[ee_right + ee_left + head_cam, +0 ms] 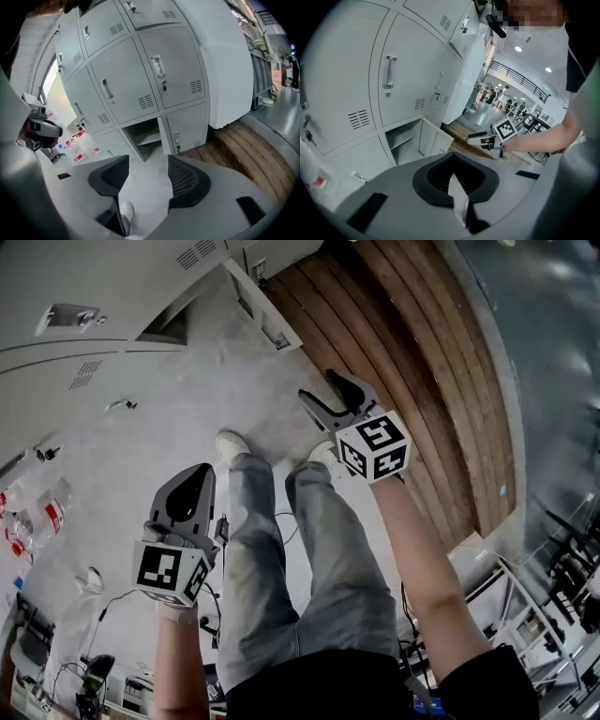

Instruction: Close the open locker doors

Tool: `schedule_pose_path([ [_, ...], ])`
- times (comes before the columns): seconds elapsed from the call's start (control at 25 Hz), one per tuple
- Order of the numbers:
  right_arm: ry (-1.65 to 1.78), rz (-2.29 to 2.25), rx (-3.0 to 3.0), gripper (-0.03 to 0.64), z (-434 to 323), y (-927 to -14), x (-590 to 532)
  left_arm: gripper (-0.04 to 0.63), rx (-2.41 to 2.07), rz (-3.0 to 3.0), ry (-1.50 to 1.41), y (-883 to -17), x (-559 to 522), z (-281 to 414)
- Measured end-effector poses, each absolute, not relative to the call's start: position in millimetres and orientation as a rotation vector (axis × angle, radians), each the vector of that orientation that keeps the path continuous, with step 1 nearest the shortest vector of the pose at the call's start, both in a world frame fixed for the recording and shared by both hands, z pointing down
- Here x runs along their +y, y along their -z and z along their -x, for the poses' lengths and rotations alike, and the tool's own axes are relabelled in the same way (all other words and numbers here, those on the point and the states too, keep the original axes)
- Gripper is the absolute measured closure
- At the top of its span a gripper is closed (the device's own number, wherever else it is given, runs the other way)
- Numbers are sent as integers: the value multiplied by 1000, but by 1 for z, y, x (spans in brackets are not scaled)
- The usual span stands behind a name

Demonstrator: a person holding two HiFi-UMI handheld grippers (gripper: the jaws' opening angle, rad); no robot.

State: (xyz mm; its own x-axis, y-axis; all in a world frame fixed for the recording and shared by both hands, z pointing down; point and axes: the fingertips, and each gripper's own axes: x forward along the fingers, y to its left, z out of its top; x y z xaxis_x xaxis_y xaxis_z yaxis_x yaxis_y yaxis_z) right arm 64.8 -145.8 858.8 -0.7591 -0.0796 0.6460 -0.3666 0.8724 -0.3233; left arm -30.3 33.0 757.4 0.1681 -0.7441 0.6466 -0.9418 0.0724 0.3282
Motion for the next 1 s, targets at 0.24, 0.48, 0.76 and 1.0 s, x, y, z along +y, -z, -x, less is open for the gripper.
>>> schedule_pose_path([
  [0.24, -547, -356, -2351, 336, -32, -910, -162, 578, -1630, -1653, -335, -782, 62, 54],
  [0.48, -484, -381, -2313, 325, -9, -944, -178, 577, -1638, -1595, -331, -800, 84, 71],
  [0.76, -472, -333, -2296, 324, 15, -958, -172, 577, -1665, -1538, -275, -810, 96, 85],
  [1.0, -478, -250, -2276, 324, 36, -957, -137, 577, -1669, -1512, -233, -811, 108, 88],
])
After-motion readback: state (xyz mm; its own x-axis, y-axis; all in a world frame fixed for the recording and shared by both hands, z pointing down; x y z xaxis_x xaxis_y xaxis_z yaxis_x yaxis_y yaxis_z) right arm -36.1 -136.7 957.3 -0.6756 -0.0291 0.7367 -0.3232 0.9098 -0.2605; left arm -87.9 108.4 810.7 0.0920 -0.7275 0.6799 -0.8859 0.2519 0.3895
